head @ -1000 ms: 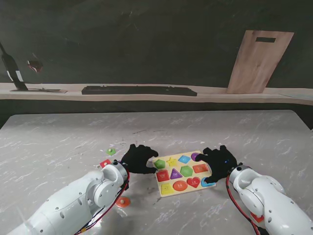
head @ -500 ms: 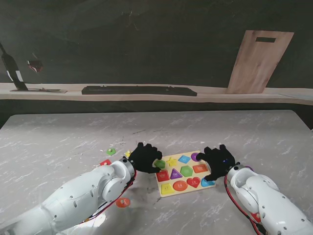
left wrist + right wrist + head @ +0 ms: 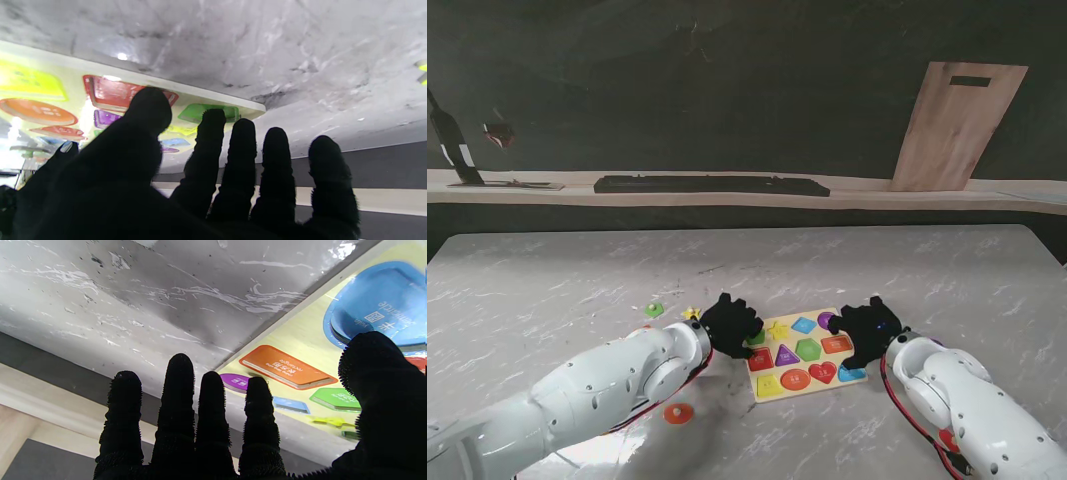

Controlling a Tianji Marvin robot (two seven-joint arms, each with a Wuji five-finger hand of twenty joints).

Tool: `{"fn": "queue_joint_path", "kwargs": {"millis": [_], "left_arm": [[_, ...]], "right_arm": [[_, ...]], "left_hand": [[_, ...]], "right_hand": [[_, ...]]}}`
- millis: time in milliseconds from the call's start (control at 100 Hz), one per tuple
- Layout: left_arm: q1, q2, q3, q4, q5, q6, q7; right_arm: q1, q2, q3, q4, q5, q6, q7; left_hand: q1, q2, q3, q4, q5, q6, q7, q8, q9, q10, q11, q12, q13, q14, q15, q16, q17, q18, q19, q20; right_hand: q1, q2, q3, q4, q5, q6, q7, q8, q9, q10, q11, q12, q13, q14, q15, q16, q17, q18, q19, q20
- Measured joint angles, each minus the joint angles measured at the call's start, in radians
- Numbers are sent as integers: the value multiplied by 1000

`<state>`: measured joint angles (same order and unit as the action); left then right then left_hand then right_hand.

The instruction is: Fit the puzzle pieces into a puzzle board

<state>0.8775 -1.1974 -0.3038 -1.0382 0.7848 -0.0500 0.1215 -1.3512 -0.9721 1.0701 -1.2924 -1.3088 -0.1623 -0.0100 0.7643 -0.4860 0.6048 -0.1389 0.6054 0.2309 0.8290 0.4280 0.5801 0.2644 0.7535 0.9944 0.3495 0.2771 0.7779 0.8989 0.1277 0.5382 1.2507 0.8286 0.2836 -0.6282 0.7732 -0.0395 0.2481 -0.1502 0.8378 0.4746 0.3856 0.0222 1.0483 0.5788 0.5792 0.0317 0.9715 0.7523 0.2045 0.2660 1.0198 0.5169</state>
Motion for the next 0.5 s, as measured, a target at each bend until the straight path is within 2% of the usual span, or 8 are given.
{"fn": "queue_joint_path", "kwargs": {"millis": [20,90,170,270,280,360,430,500], "left_arm": [[-4,0,6,-2,7,3,-3],[-21,4,30,-19,38,16,-32],[-41,18,47,-63,60,26,-111],[-46,37,39,-95,64,26,-158],[-45,39,37,-96,65,27,-159],[-28,58,6,-116,89,32,-169],[-6,77,-24,-141,131,37,-182],[8,97,-42,-169,155,39,-206]], "right_arm": [[2,0,-2,-2,1,-1,6],[9,1,-9,-11,8,-12,37],[16,1,-11,-29,17,-42,78],[25,3,-27,-42,31,-76,89],[25,3,-30,-42,32,-78,89],[27,3,-47,-49,45,-89,91],[27,2,-55,-60,78,-95,111],[28,2,-63,-75,126,-100,151]], "left_hand": [[0,0,3,-18,1,0,16,-12,0,-1,5,2,0,0,2,0,2,0,0,0],[2,12,11,-19,2,0,49,-22,17,-15,10,4,10,0,5,1,7,-1,1,2],[30,30,16,-19,15,0,88,-48,19,-22,12,10,10,-1,5,8,12,-2,2,2],[70,19,25,-19,42,-48,95,-80,44,-24,20,16,10,-2,5,11,14,-2,4,2],[76,18,14,-19,41,-57,94,-82,44,-24,20,16,10,-2,5,12,14,-2,4,2],[116,-1,-41,-19,30,-149,83,-109,47,-24,20,16,10,-2,5,12,14,-2,4,2],[119,-1,-57,-19,28,-176,79,-111,68,-24,20,16,31,-2,6,12,14,-2,4,2],[121,-1,-64,-19,-12,-182,68,-121,68,-24,20,16,31,-2,6,12,14,-2,4,2]], "right_hand": [[5,0,0,0,1,11,7,0,24,0,2,9,0,0,15,10,5,0,6,5],[13,-5,-18,-2,13,68,17,1,89,-15,28,32,51,-1,49,32,22,-1,14,17],[13,-16,-32,-3,48,117,18,1,150,-30,29,43,86,-1,61,43,41,-1,22,21],[13,-16,-34,-6,124,112,57,3,222,-49,28,45,123,-1,61,43,55,0,22,31],[13,-16,-32,-9,158,62,39,-12,219,-49,27,45,118,-1,61,43,55,1,22,31],[14,-18,-42,-10,169,77,83,11,263,-59,22,45,122,-5,59,43,64,3,24,39],[14,-18,-41,-10,169,77,84,12,282,-61,7,42,146,-5,40,39,65,3,24,41],[14,-18,-41,-10,169,78,111,26,282,-61,1,31,146,-5,27,30,65,3,24,42]]}}
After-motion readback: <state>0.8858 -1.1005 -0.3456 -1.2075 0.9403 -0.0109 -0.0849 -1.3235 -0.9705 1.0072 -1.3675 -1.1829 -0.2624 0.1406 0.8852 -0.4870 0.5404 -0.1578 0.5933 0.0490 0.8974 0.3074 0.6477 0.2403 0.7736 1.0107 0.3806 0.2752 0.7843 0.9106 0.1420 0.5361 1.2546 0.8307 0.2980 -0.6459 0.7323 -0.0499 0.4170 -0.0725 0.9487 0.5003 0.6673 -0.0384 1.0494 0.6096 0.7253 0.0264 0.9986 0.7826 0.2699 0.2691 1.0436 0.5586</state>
